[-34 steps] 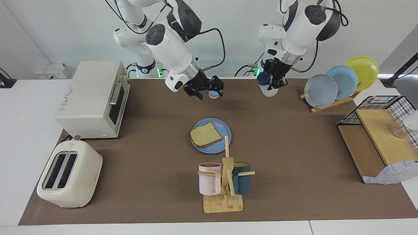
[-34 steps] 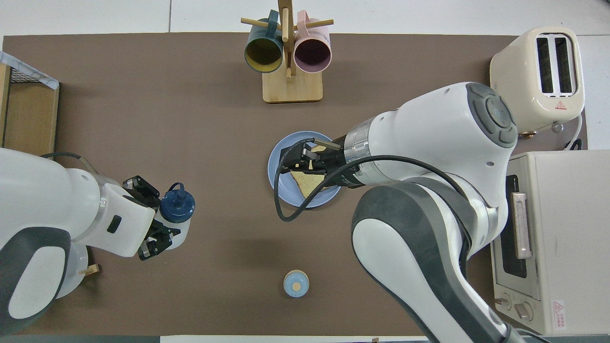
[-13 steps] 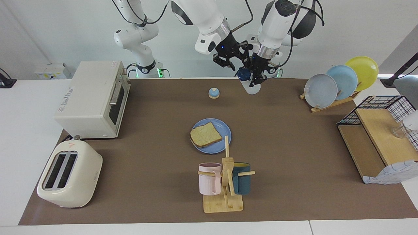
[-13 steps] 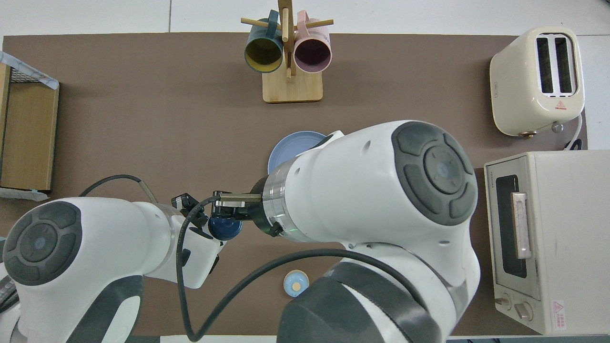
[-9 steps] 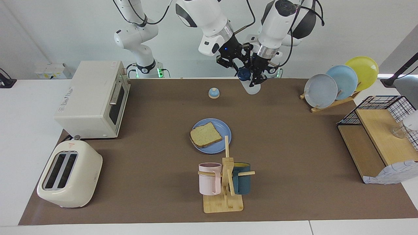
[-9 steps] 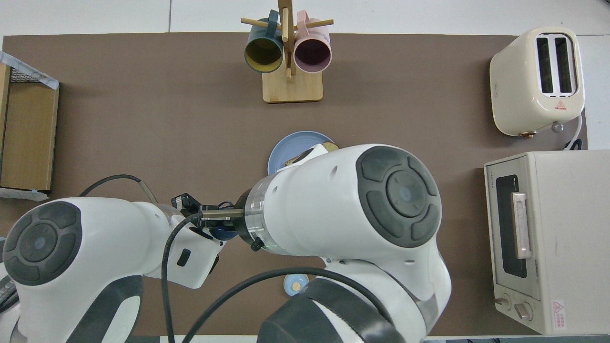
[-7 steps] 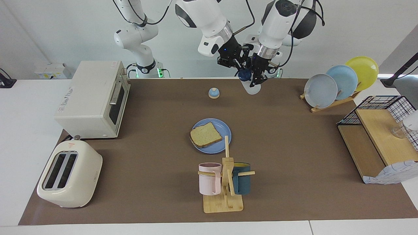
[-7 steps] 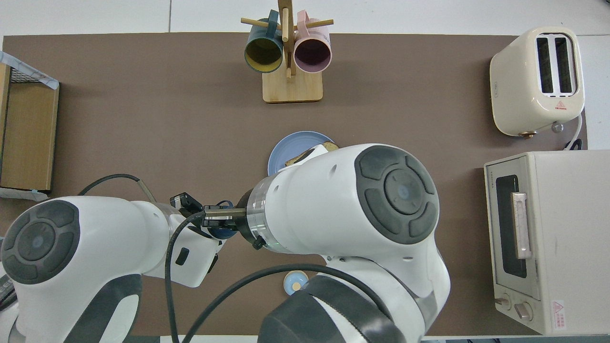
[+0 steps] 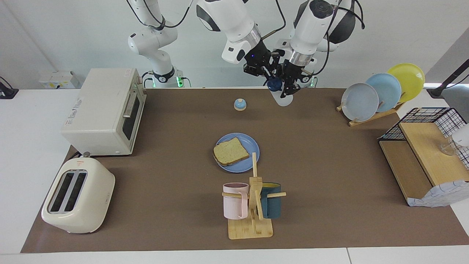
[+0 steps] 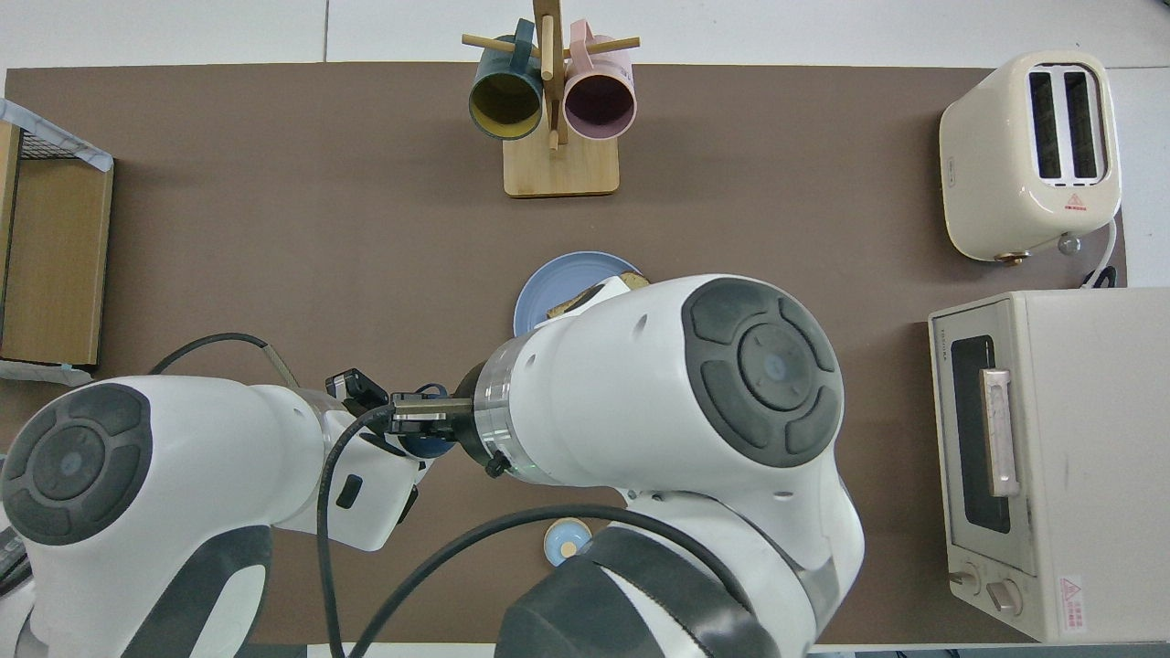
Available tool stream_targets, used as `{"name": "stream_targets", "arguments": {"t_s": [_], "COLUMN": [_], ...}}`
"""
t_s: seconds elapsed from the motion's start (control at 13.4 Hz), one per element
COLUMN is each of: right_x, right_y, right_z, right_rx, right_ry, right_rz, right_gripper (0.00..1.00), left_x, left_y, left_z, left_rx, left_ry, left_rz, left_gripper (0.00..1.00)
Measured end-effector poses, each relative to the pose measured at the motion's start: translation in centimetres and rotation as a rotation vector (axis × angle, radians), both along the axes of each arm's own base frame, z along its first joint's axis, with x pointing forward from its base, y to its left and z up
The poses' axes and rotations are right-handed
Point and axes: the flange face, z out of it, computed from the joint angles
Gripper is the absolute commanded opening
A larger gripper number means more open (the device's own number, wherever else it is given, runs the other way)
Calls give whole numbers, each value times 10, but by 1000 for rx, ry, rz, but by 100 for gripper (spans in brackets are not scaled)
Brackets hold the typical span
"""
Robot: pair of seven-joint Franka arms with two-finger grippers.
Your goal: Put bread on plate and add seasoning
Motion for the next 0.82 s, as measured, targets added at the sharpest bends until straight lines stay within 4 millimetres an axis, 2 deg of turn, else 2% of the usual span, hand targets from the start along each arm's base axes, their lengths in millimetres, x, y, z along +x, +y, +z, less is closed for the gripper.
{"name": "stream_targets", "arguments": {"t_s": [0.37,0.52,0.82], "right_x": [4,4,5], "right_y": [-3,-3,-2], "right_z": [2,2,2], "right_rx": [7,9,12], "right_ry": [-11,-12,-15], "right_rz": [-13,-14,-17], "right_gripper": [17,1,0], "left_x": [0,0,0], "left_y": [0,0,1], "left_z": [-1,-1,-1], "left_rx": [12,14,19], "left_ry": [-3,-4,-5], "left_rz": [-6,-6,-7], "left_gripper": [0,0,0]}}
